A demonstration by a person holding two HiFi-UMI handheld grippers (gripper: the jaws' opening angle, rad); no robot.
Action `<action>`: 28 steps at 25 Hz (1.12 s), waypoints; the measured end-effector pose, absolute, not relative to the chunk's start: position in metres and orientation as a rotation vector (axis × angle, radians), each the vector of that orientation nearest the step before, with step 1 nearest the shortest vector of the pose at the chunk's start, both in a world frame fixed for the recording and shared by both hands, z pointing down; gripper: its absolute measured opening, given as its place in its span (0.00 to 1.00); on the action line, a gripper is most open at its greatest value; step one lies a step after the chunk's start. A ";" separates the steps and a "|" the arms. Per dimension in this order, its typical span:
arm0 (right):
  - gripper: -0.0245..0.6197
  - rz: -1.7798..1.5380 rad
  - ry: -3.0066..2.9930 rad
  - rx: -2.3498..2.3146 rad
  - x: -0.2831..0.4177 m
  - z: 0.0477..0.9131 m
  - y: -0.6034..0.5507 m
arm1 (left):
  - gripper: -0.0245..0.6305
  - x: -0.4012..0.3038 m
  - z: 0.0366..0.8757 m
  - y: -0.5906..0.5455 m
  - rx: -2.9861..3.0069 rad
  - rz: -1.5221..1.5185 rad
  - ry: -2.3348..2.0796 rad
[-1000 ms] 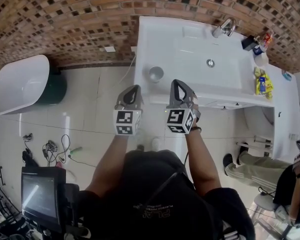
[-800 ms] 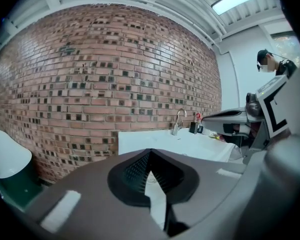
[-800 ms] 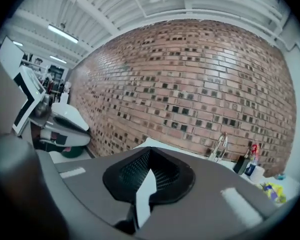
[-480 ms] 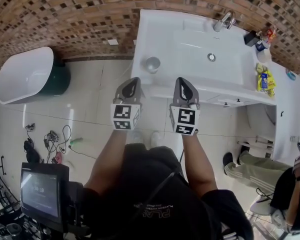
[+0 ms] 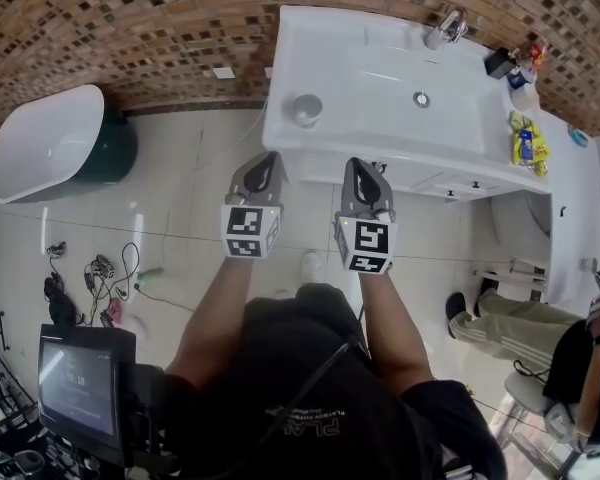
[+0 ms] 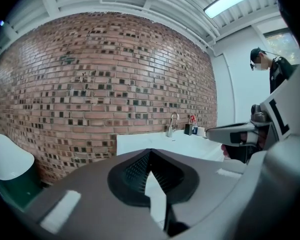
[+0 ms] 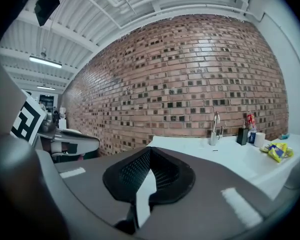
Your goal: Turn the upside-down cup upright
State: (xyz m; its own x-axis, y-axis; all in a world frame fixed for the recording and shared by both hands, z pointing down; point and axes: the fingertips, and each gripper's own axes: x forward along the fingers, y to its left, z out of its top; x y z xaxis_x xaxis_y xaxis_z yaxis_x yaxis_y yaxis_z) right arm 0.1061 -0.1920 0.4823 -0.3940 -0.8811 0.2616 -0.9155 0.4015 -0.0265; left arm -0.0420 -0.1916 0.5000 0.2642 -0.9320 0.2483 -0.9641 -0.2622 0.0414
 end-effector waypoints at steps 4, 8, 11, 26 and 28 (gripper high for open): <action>0.06 0.213 -2.475 1.605 0.100 0.473 -0.169 | 0.04 -0.043 0.492 -0.170 2.367 0.218 -1.786; 0.06 0.145 -2.491 1.617 0.092 0.465 -0.145 | 0.04 -0.047 0.486 -0.141 2.392 0.205 -1.774; 0.06 0.119 -2.495 1.612 0.081 0.458 -0.127 | 0.04 -0.054 0.487 -0.118 2.392 0.192 -1.764; 0.06 0.101 -2.498 1.611 0.045 0.455 -0.023 | 0.04 -0.069 0.473 -0.007 2.431 0.116 -1.748; 0.06 0.082 -2.498 1.618 0.047 0.451 -0.019 | 0.04 -0.063 0.475 0.001 2.442 0.125 -1.744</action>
State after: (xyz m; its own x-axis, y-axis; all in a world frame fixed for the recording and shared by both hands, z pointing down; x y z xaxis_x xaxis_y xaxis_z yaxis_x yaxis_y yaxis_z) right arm 0.0470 -0.0186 0.4512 -0.4001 -0.9011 0.1669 -0.9102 0.4120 0.0426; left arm -0.0628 0.0013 0.4751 0.3253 -0.9340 0.1474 -0.9455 -0.3193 0.0637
